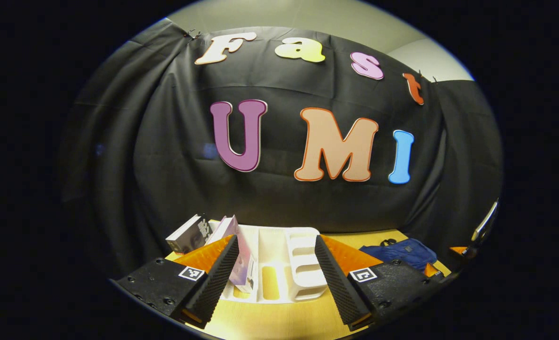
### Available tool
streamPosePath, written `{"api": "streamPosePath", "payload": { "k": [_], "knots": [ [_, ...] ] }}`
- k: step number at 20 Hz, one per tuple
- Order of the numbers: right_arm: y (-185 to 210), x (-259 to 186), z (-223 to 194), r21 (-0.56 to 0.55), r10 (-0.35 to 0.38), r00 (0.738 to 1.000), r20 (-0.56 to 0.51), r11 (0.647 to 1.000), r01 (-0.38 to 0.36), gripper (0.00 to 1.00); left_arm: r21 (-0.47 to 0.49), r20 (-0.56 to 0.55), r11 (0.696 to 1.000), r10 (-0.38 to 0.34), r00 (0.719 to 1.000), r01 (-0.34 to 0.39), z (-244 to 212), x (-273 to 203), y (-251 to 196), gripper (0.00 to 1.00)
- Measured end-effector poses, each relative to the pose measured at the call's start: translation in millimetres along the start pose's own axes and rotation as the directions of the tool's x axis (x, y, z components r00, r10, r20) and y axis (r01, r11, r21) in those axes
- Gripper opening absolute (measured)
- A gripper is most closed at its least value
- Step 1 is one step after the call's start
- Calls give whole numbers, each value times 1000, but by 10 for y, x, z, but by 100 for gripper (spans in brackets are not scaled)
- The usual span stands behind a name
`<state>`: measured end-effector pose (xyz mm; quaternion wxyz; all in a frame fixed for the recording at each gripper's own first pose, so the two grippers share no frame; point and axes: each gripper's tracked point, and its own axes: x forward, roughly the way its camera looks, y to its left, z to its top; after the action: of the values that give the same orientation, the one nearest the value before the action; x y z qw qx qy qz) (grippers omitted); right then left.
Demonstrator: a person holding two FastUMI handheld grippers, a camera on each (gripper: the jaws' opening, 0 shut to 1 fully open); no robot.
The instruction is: Open the schoolbag, grab two books from the bookshelf and put them into the schoolbag.
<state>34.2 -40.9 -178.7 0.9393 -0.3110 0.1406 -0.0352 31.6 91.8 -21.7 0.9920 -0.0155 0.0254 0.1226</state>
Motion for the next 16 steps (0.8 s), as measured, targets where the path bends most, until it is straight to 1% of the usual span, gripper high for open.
{"api": "streamPosePath", "payload": {
  "k": [1, 2, 3, 5, 7, 8, 9, 10, 11, 14, 15, 16],
  "knots": [
    [43, 57, -79, -40, 7, 1000, -6, 999, -7, 98, 4, -4, 1000, 27, 1000, -27, -21, 19, 60, 92],
    [91, 100, -137, -77, 16, 1000, -11, 997, -17, 98, 4, -9, 999, 51, 999, -51, -26, 41, 104, 95],
    [126, 134, -197, -112, 25, 1000, -12, 993, -26, 93, 0, -12, 997, 73, 997, -73, -37, 58, 138, 95],
    [201, 234, -322, -197, 15, 1000, -15, 980, -18, 92, 1, -18, 993, 119, 993, -119, -56, 90, 211, 95],
    [286, 305, -463, -280, 12, 999, -31, 960, -21, 92, 14, -21, 986, 169, 985, -168, -64, 78, 291, 95],
    [346, 340, -517, -305, 21, 999, -34, 952, -30, 100, 18, -19, 982, 187, 982, -187, -57, 82, 318, 95],
    [397, 369, -568, -327, 31, 999, -34, 944, -41, 92, 19, -14, 979, 203, 979, -202, -42, 104, 356, 95],
    [447, 393, -614, -350, 39, 999, -33, 935, -48, 92, 20, -11, 977, 213, 977, -213, -19, 109, 373, 99],
    [499, 415, -653, -370, 49, 998, -35, 927, -59, 92, 23, -8, 974, 224, 975, -223, -16, 107, 368, 95],
    [615, 502, -722, -464, 72, 997, -29, 883, -77, 92, 41, 1, 968, 247, 969, -247, 16, 80, 346, 95],
    [652, 524, -726, -486, 81, 997, -19, 870, -80, 100, 44, 1, 966, 254, 967, -254, 5, 75, 349, 92],
    [696, 571, -736, -500, 91, 996, -16, 862, -87, 96, 46, -1, 965, 259, 966, -259, -10, 67, 350, 92]
  ]
}}
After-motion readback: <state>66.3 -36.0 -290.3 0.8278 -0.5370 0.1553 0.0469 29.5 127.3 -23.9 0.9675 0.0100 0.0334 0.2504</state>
